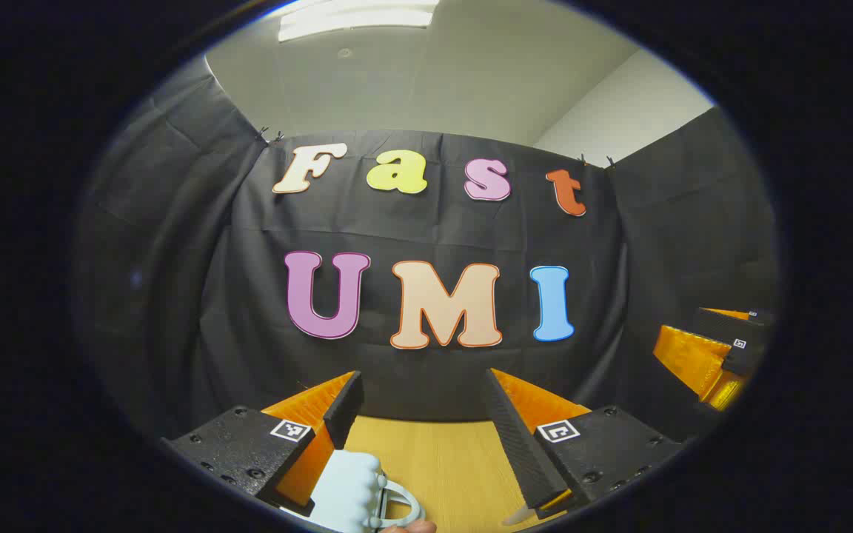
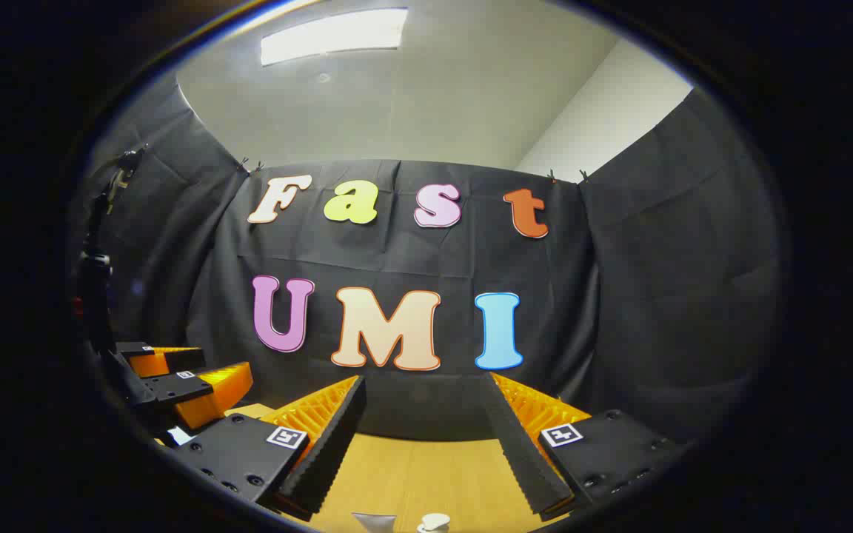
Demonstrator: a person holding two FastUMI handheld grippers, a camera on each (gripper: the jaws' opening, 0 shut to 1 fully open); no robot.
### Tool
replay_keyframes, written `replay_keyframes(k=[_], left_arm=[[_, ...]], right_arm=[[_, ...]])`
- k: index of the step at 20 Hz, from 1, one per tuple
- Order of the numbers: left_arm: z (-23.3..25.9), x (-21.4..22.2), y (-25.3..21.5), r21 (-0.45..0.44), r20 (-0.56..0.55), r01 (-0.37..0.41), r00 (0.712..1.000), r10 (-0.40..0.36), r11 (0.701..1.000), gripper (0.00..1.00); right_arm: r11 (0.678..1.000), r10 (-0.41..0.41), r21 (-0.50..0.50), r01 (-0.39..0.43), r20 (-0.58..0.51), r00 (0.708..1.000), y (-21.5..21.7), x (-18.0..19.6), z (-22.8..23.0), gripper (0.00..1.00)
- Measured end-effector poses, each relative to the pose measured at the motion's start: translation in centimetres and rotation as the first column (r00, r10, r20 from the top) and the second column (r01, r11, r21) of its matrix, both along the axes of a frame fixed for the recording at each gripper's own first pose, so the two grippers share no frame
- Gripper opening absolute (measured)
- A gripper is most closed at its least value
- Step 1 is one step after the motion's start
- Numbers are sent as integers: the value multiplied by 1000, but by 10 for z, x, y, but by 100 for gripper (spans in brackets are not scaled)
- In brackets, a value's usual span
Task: First open the suitcase, pack the skin care products into it, and then close the suitcase.
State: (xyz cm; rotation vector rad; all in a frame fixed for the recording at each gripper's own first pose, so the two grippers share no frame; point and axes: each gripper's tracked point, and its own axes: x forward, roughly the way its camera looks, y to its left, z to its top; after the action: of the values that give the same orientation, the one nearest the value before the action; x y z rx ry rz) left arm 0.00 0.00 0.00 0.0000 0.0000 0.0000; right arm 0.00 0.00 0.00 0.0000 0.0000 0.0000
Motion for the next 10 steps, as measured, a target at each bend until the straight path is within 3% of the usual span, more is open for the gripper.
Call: replay_keyframes(k=[10], left_arm=[[-24,-1,6,37,-58,-25,998,28,999,95]], right_arm=[[1000,-15,15,15,-29,999,-22,14,-19,98]])
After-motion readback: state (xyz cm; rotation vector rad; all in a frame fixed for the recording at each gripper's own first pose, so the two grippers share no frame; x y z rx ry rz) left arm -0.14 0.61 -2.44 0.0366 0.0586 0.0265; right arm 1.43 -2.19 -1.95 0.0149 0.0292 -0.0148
